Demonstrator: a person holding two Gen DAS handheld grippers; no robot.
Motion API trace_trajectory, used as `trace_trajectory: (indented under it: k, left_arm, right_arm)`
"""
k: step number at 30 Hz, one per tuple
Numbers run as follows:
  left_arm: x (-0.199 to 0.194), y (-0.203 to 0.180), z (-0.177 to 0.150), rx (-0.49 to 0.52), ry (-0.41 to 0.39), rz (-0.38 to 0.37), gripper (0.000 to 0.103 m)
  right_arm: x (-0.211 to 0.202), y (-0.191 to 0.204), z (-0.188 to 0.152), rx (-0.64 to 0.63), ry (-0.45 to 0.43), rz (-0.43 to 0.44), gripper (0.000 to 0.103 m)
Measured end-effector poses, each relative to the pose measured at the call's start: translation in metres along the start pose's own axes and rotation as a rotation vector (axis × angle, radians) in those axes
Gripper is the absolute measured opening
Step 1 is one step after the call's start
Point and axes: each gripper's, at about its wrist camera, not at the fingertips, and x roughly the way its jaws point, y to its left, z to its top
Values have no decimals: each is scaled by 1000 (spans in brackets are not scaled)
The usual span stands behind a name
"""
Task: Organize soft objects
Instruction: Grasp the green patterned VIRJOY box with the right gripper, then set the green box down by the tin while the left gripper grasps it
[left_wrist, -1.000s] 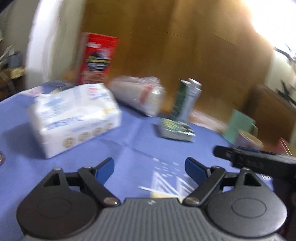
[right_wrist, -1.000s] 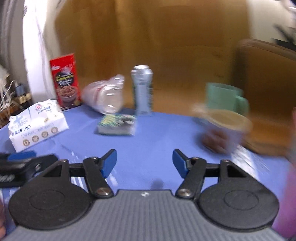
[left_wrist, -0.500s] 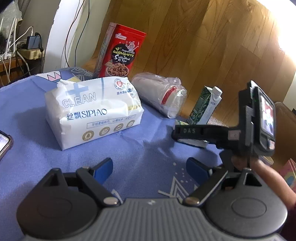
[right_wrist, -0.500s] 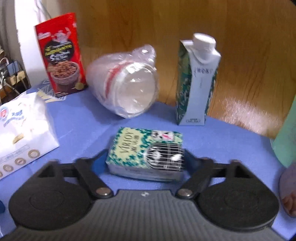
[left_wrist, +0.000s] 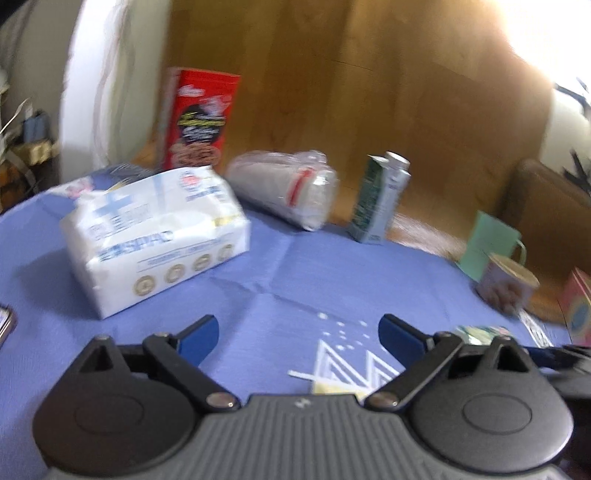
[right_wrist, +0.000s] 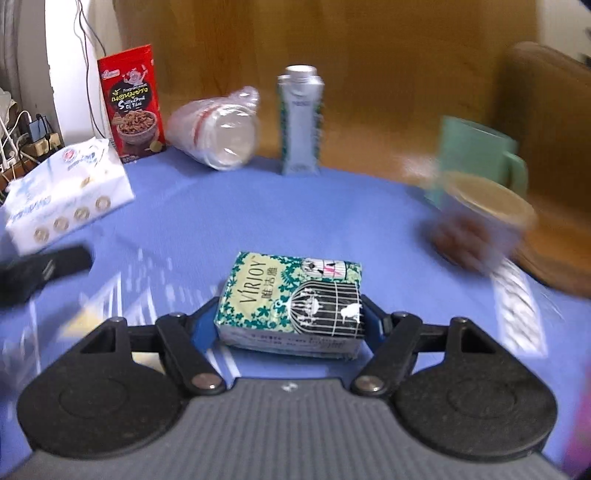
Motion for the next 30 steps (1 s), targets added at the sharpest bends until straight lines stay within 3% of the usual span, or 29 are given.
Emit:
trace_trajectory:
  k: [6, 10, 15, 20, 24, 27, 30]
  left_arm:
    - [-2, -35, -11, 225, 24, -105, 102]
    - [-8, -59, -22, 365, 14, -95, 103]
    - [-11, -78, -28, 372, 117, -218, 102]
    - [-42, -121, -39, 412, 120, -390, 103]
    - [-50, -162, -46, 458, 223, -541, 102]
    - [-44, -189, -48, 449, 372, -673, 90]
    - [-34, -210, -54, 433, 489, -756, 78]
  right_arm:
    - [-72, -30, -57, 56, -40, -98, 77]
    - [-108, -48, -91, 111, -76, -188, 78]
    - [-142, -68, -120, 217, -127, -219, 90]
    - [-160, -78, -135, 213, -143, -205, 92]
    - [-164, -80, -139, 199, -143, -192, 91]
    - [-168, -81, -142, 183, -148, -182, 91]
    - [-167, -86, -143, 174, -145, -167, 91]
